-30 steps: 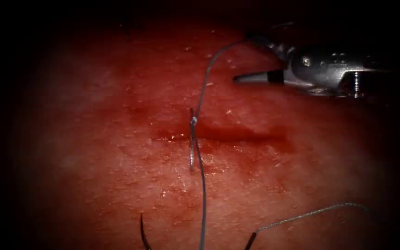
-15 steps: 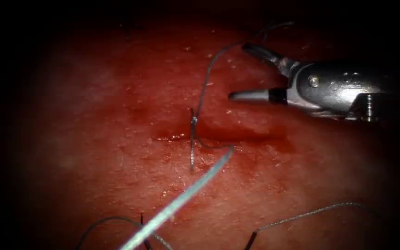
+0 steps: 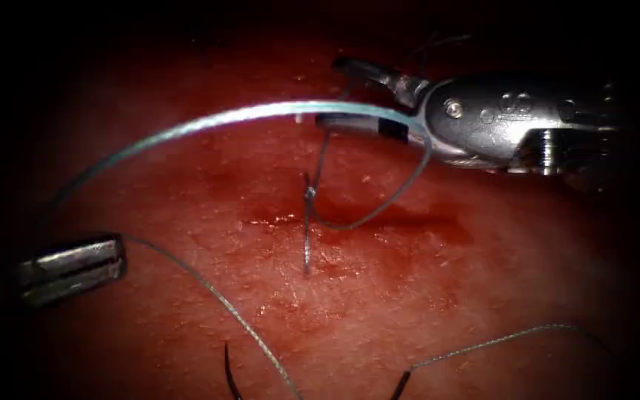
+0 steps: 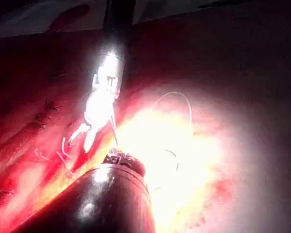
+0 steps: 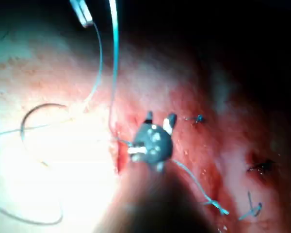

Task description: Wound Closure

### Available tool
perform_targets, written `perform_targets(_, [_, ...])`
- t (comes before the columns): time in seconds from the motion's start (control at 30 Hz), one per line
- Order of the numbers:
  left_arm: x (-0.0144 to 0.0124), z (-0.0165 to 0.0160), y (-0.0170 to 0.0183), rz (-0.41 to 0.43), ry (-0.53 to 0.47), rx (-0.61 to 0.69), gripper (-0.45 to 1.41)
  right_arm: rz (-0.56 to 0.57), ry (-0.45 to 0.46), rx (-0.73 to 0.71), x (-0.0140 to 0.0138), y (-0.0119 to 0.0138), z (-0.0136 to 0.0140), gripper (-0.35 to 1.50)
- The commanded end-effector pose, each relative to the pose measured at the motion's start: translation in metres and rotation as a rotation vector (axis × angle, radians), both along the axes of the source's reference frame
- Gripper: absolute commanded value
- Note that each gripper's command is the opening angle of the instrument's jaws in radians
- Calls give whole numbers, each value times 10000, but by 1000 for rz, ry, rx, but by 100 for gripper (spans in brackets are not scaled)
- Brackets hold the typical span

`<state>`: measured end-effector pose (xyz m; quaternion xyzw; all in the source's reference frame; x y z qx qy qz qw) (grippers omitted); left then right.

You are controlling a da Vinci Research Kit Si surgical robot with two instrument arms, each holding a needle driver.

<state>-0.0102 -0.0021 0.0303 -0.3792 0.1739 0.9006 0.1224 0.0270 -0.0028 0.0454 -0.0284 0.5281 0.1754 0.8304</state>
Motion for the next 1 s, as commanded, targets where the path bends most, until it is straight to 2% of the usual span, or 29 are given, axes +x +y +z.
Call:
perform_targets(0.03, [-5, 10, 7, -10, 13, 3, -45, -7, 8, -4, 11, -4, 2, 24])
perform_targets(0.2, [1, 44, 33, -75, 119, 6, -45, -15, 19, -8, 20, -9, -4, 24])
perform_targets(0.3, [5, 76, 57, -96, 232, -19, -45, -12, 30, -15, 19, -13, -8, 24])
perform_targets(0.47, [1, 113, 80, -105, 330, -49, -45, -12, 43, -20, 21, -20, -13, 24])
perform_targets(0.57, [-10, 137, 87, -113, 389, -75, -45, -16, 52, -21, 24, -24, -17, 24])
perform_targets(0.6, [-23, 153, 85, -115, 421, -96, -45, -17, 59, -23, 25, -27, -19, 24])
perform_targets(0.7, [-46, 174, 76, -128, 465, -124, -45, -23, 68, -22, 29, -31, -23, 22])
perform_targets(0.9, [-93, 205, 56, -72, 586, -206, -45, -13, 92, -33, 35, -33, -27, 17])
perform_targets(1.0, [-107, 217, 49, -52, 620, -232, -45, -7, 97, -36, 35, -33, -29, 12])
